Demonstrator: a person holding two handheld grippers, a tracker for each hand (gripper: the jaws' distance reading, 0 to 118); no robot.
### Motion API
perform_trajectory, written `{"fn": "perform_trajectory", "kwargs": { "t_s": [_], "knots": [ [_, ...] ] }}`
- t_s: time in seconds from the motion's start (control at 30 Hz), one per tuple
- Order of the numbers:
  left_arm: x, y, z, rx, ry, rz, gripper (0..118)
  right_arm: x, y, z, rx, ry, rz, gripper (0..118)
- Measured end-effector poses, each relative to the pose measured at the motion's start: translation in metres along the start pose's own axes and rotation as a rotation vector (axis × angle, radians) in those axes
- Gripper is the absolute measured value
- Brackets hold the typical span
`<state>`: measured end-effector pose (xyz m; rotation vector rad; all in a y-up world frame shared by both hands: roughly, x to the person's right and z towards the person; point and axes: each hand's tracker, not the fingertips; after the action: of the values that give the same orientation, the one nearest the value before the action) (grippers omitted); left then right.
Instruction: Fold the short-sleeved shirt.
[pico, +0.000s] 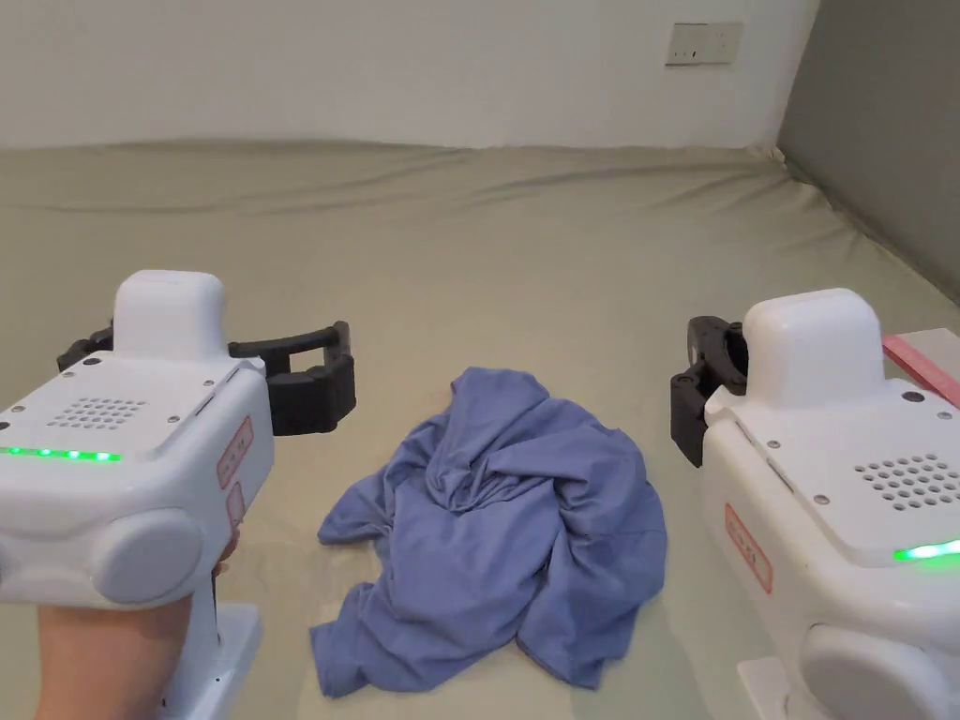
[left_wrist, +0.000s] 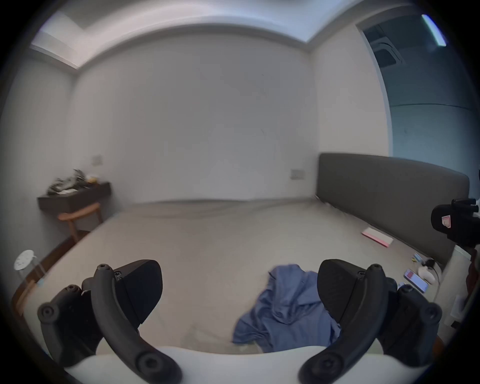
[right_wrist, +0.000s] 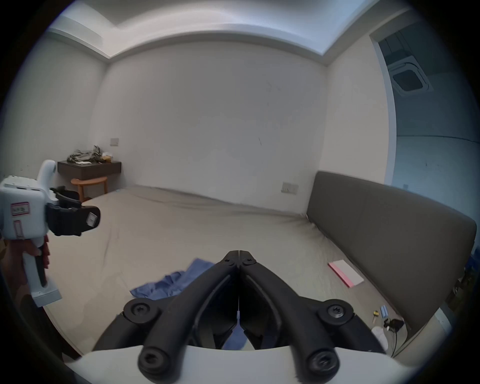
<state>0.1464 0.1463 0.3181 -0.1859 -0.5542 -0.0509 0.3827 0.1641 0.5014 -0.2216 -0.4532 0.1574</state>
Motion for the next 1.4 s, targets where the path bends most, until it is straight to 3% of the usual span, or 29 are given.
{"fn": "perform_trajectory", "kwargs": {
  "t_s": [0.1, 0.17, 0.2, 0.23, 0.27, 0.37, 0.9, 1.17, 1.33, 1.4],
  "knots": [
    [0.002, 0.009, 0.041, 0.101, 0.054, -0.034, 107, -0.016, 0.015, 0.012, 0.036, 0.014, 0.019, 1],
    [0.005, 0.013, 0.061, 0.119, 0.078, -0.053, 77, -0.026, 0.021, 0.02, 0.054, 0.023, 0.032, 1],
    [0.007, 0.013, 0.068, 0.118, 0.075, -0.061, 57, -0.031, 0.023, 0.024, 0.065, 0.024, 0.035, 2],
    [0.009, 0.011, 0.073, 0.123, 0.074, -0.067, 29, -0.035, 0.024, 0.029, 0.075, 0.027, 0.036, 1],
    [0.01, 0.01, 0.078, 0.128, 0.073, -0.071, 14, -0.038, 0.025, 0.032, 0.082, 0.03, 0.036, 1],
    [0.013, 0.005, 0.089, 0.143, 0.07, -0.083, 0, -0.047, 0.025, 0.044, 0.102, 0.036, 0.027, 1],
    [0.018, -0.001, 0.092, 0.148, 0.057, -0.122, 0, -0.061, 0.015, 0.05, 0.089, 0.023, 0.08, 1],
    [0.004, -0.08, 0.037, -0.202, -0.036, -0.083, 0, -0.051, -0.02, 0.031, -0.01, 0.029, 0.112, 1],
    [0.006, -0.157, -0.012, -0.478, -0.094, -0.05, 0, -0.035, -0.051, 0.015, -0.112, 0.028, 0.075, 1],
    [0.009, -0.184, -0.029, -0.574, -0.092, -0.042, 8, -0.03, -0.061, 0.008, -0.144, 0.029, 0.067, 1]
  ]
}}
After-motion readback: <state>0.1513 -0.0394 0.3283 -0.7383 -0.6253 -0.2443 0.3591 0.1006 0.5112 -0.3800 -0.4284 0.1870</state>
